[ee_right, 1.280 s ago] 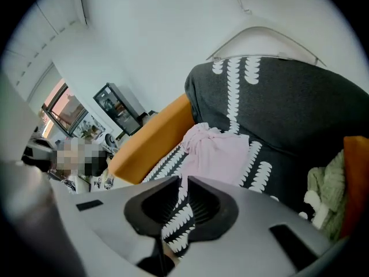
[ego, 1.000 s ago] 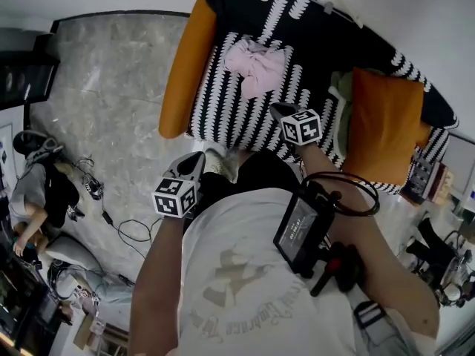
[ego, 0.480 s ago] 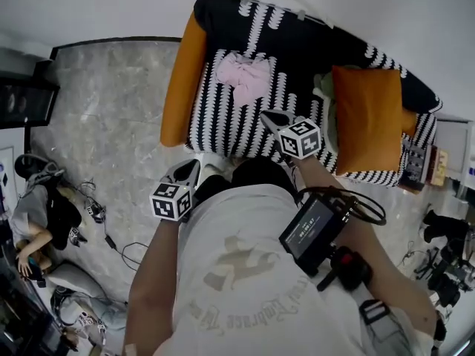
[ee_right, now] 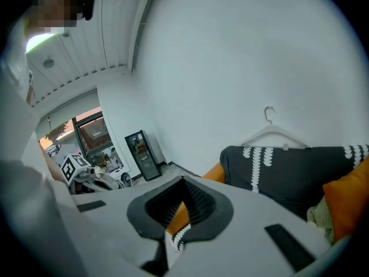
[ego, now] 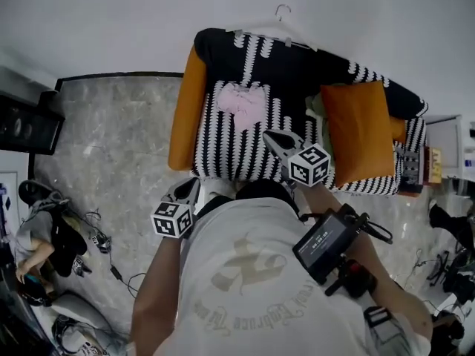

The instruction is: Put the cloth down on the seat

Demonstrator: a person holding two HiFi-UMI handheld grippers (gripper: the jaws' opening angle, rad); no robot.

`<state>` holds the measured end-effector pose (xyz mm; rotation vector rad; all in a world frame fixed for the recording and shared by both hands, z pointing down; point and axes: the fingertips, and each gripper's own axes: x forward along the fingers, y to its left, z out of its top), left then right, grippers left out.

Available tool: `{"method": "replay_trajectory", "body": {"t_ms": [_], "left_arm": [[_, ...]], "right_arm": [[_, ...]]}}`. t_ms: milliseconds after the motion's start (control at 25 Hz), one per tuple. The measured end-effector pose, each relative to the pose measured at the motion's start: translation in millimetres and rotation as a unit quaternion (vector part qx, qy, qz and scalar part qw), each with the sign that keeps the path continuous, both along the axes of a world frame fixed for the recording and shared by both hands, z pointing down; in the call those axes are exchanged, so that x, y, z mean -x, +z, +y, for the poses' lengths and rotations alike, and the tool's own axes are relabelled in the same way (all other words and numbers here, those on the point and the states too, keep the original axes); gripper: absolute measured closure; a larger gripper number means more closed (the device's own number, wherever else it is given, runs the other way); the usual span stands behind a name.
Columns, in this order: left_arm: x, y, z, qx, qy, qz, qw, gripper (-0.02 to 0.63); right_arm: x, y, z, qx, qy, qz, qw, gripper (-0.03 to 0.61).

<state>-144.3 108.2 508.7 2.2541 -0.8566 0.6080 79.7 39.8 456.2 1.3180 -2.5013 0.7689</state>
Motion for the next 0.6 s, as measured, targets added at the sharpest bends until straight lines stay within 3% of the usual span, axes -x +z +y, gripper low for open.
{"method": "replay_trajectory", "body": {"t_ms": [240, 600], "left_arm": [[14, -28, 4, -0.029, 0.010, 0.023, 0.9993, 0.601], [19, -49, 8, -0.050, 0.034, 0.033, 0.9976, 0.601]], "right_arm": [[22, -51, 23, -0.045, 0.005, -0.007, 0.999, 0.561], [41, -75, 60, -0.064, 0.016, -0.015, 0.998, 0.561]]}}
